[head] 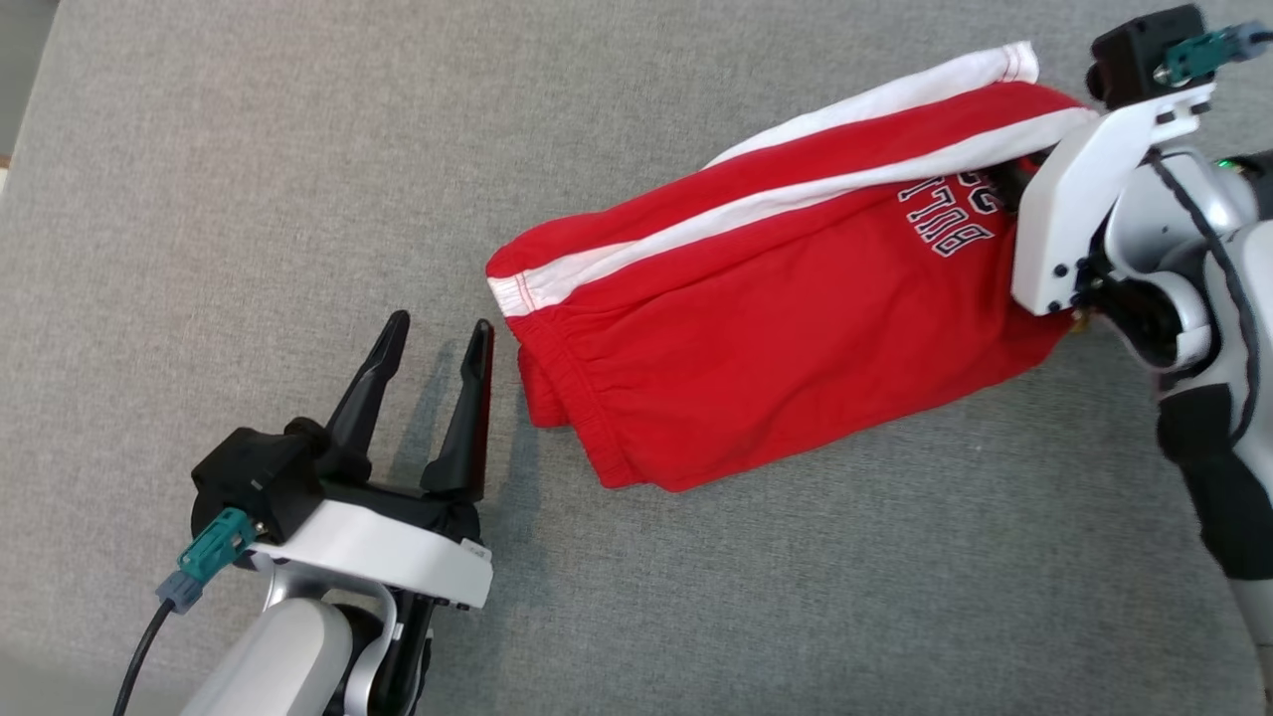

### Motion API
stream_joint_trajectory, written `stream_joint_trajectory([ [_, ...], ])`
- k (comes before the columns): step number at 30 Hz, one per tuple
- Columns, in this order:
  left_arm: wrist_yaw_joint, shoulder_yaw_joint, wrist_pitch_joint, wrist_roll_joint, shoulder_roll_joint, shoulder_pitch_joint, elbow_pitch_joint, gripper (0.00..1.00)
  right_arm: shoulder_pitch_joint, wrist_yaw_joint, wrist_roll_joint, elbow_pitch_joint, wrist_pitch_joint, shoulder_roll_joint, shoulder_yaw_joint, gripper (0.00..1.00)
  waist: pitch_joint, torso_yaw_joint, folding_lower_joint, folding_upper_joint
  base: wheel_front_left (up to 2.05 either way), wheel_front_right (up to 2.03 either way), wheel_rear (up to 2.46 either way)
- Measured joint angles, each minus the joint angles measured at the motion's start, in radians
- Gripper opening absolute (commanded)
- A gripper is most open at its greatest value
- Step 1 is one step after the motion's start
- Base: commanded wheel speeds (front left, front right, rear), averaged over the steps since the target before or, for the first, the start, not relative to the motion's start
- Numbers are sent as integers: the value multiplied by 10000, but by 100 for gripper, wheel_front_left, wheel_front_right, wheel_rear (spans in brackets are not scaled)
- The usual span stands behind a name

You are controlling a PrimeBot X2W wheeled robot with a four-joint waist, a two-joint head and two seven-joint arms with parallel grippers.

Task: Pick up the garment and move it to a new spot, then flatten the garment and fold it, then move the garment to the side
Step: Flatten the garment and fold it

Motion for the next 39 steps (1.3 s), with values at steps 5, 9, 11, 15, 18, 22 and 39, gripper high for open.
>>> stream_joint_trajectory([
  [5,54,35,31,8,336,367,322,100,613,4,658,217,-681,364,-50,0,-663,-377,1,0,0,0,0],
  [9,303,42,192,-12,652,1162,272,100,1557,6,1459,184,-1179,278,-360,0,-1670,-999,0,0,0,0,0],
  [11,474,82,276,-84,754,1565,174,100,2036,12,1701,165,-1241,75,-523,0,-2099,-1271,0,0,0,0,0],
  [15,694,79,307,-153,886,2290,-153,100,2824,12,1954,194,-1429,-428,-1402,0,-2868,-1783,0,0,0,0,0],
  [18,755,10,297,-201,911,2701,-274,100,3219,12,1843,290,-1615,-750,-2178,0,-3313,-2066,0,0,0,0,0],
  [22,744,-46,169,-257,865,2879,-261,100,3322,10,1747,174,-1678,-658,-2692,0,-3657,-2187,0,0,0,0,0],
  [39,401,-405,-140,-328,343,2649,604,100,3568,4,1906,360,-2704,2322,-1613,0,-3604,-1342,0,0,0,0,0],
])
